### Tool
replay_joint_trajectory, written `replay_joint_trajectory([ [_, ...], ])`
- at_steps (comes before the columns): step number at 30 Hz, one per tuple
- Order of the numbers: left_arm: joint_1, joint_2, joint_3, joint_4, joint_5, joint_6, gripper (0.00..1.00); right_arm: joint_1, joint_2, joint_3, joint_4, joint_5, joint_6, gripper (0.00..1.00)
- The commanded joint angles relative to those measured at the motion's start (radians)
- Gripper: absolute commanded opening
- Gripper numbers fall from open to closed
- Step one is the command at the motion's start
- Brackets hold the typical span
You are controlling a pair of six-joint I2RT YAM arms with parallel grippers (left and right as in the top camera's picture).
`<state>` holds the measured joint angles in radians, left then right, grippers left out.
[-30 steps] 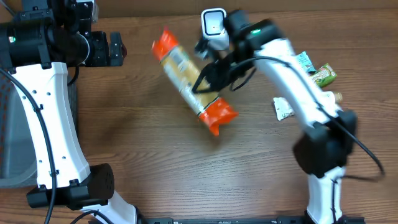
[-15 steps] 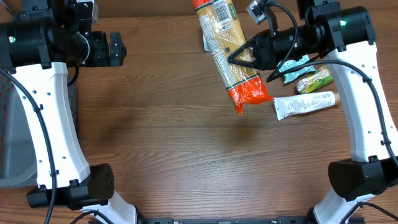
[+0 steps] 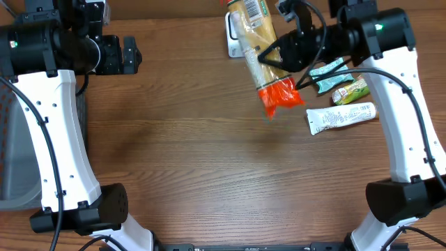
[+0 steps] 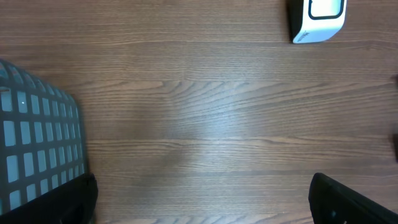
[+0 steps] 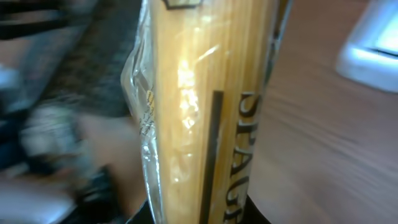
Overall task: Scan the item barcode
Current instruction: 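Hold the spaghetti pack in front of the scanner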
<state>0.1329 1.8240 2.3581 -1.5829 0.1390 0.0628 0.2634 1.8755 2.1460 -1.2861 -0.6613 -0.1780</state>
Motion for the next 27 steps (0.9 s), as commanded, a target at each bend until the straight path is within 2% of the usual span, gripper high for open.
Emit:
replay_joint_trajectory([
  [1, 0.004, -0.013, 0.016, 0.001, 0.008, 0.02, 0.99, 0.074, 0.008, 0.02, 0.092, 0.566, 0.16, 0.04],
  [4, 0.004, -0.013, 0.016, 0.001, 0.008, 0.02, 1.0, 0.13, 0.046, 0.02, 0.175, 0.931, 0.203, 0.04],
  [6, 0.004, -0.013, 0.016, 0.001, 0.008, 0.02, 1.0, 0.162, 0.076, 0.02, 0.233, 1.131, 0.123, 0.04],
  [7, 0.004, -0.013, 0.016, 0.001, 0.008, 0.02, 1.0, 0.185, 0.105, 0.02, 0.283, 1.263, 0.021, 0.04],
  [11, 0.004, -0.013, 0.016, 0.001, 0.008, 0.02, 1.0, 0.214, 0.189, 0.02, 0.467, 1.521, -0.166, 0.04],
  [14, 0.003, -0.013, 0.016, 0.001, 0.008, 0.02, 0.99, 0.216, 0.25, 0.02, 0.595, 1.551, -0.301, 0.04],
  [18, 0.003, -0.013, 0.016, 0.001, 0.008, 0.02, 1.0, 0.216, 0.345, 0.02, 0.74, 1.564, -0.377, 0.04],
  [27, 0.004, -0.013, 0.016, 0.001, 0.008, 0.02, 1.0, 0.234, 0.502, 0.02, 0.808, 1.607, -0.423, 0.04],
])
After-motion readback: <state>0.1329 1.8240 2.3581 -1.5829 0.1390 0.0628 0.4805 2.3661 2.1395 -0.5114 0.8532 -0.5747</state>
